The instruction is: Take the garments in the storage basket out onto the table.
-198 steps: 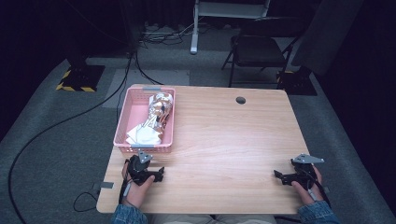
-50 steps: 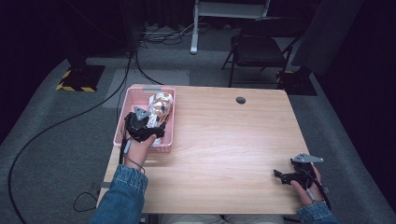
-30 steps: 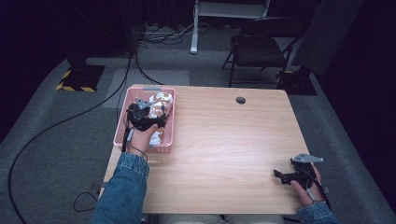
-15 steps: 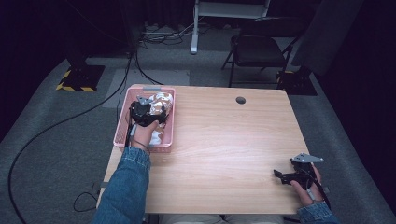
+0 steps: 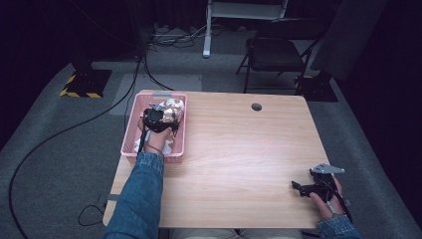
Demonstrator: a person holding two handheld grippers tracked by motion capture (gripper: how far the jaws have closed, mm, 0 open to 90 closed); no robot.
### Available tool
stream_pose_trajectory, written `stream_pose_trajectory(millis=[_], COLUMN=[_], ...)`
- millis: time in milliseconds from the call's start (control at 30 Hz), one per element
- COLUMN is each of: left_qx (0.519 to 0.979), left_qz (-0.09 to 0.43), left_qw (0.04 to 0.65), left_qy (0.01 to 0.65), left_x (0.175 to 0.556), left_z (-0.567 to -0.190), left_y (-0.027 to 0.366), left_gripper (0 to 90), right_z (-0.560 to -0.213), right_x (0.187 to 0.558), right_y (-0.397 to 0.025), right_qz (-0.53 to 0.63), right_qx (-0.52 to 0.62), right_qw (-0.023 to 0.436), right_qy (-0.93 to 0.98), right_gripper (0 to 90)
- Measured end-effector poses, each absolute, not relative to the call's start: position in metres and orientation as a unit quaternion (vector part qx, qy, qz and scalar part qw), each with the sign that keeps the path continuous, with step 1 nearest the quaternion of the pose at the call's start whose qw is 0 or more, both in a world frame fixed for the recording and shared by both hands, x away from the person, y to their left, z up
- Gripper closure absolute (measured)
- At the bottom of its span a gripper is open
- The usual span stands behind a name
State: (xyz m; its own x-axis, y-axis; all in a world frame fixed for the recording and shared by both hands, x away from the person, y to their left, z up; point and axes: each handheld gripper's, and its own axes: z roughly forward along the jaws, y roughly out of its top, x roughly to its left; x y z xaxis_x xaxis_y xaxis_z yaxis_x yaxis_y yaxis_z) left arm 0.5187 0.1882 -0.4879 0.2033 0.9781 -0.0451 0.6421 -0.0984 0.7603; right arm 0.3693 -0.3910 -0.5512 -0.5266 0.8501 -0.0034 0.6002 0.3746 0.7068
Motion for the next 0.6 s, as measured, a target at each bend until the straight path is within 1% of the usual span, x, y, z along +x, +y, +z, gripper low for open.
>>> stream_pose_trajectory(millis=[267,600], left_qx=[0.71,0.71], left_qz=[0.238,0.216], left_qw=[0.303,0.289], left_qy=[0.59,0.605], left_x=[0.525,0.531], left_z=[-0.498,-0.51], left_y=[0.188,0.189], left_gripper=[6.4,8.4], right_z=[-0.551,-0.551], right_x=[0.369,0.369], right_y=[-0.391,-0.391], right_qz=[0.333,0.333], right_qx=[0.449,0.449], right_qw=[0.187,0.187], right_qy=[0.808,0.808], right_gripper=[0.0,0.0])
